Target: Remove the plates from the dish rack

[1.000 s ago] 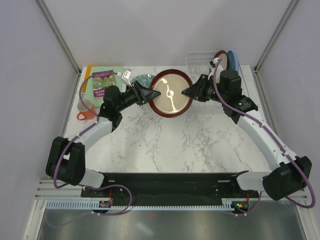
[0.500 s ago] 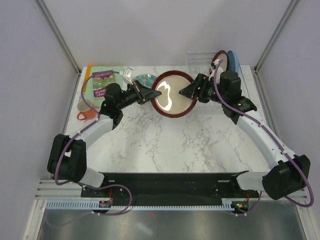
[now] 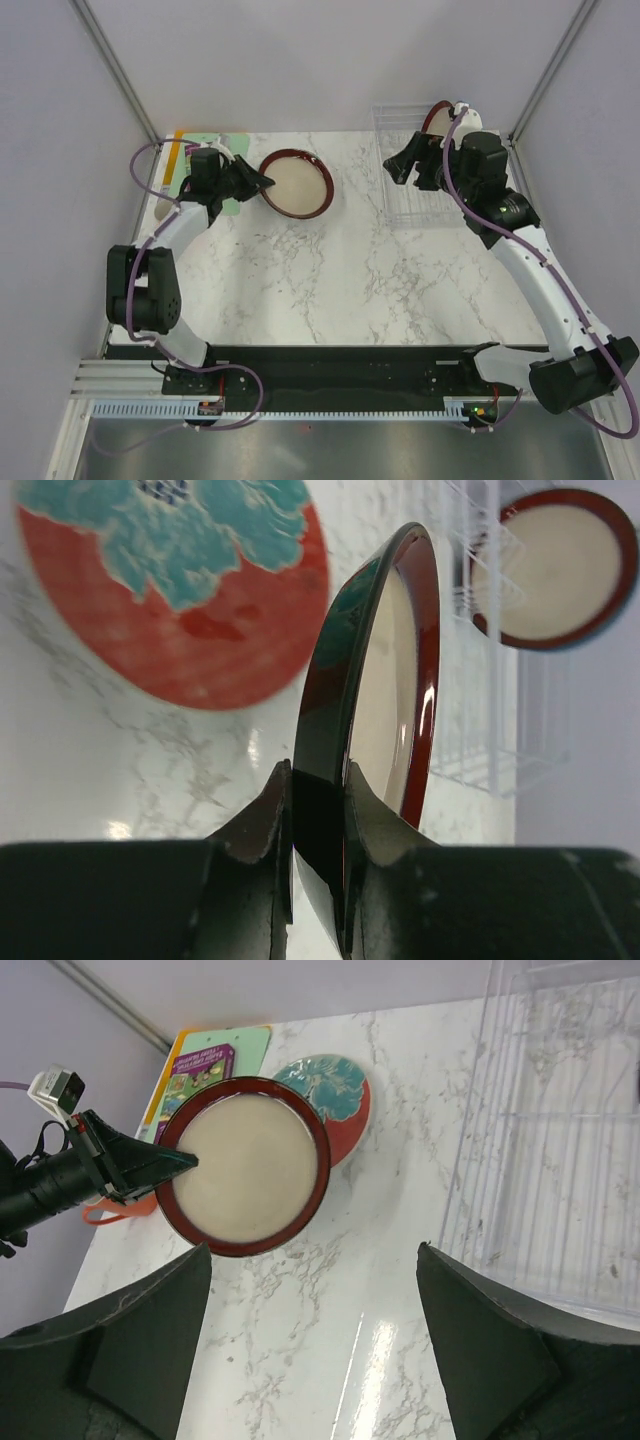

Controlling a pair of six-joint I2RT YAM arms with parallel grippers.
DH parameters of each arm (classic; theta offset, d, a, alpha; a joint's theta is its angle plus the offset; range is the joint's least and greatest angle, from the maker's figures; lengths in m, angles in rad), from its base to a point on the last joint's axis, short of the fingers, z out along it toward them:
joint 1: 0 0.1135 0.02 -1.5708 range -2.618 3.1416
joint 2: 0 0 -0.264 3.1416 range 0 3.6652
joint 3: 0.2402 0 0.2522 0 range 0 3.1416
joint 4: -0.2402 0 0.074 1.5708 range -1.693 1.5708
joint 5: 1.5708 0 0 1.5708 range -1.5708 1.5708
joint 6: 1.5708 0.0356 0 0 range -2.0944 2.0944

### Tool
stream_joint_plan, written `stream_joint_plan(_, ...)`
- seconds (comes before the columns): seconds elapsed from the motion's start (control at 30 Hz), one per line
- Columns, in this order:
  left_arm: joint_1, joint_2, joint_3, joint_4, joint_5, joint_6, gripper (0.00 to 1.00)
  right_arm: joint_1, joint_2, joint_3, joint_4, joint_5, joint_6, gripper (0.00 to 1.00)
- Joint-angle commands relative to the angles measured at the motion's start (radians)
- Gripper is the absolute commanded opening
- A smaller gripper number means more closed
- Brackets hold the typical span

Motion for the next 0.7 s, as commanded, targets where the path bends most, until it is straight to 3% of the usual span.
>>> stream_joint_plan(0.0, 0.045, 0.072, 0.164, 0.036, 0.025, 0.057, 0.02, -0.013, -0.021, 0.036, -0.035, 0.071, -0.072, 0.90)
stream_joint_plan(0.3, 0.097, 0.360, 0.431, 0.023, 0.075, 0.023, 0.02, -0.036, 0.025, 0.018, -0.036, 0.072, -0.101, 0.88)
stream_joint_plan(0.67, 0.111, 0.547, 0.574, 0.013, 0.095, 0.008, 0.02, -0.082, 0.079, 0.022, -0.032, 0.040, -0.124, 0.88)
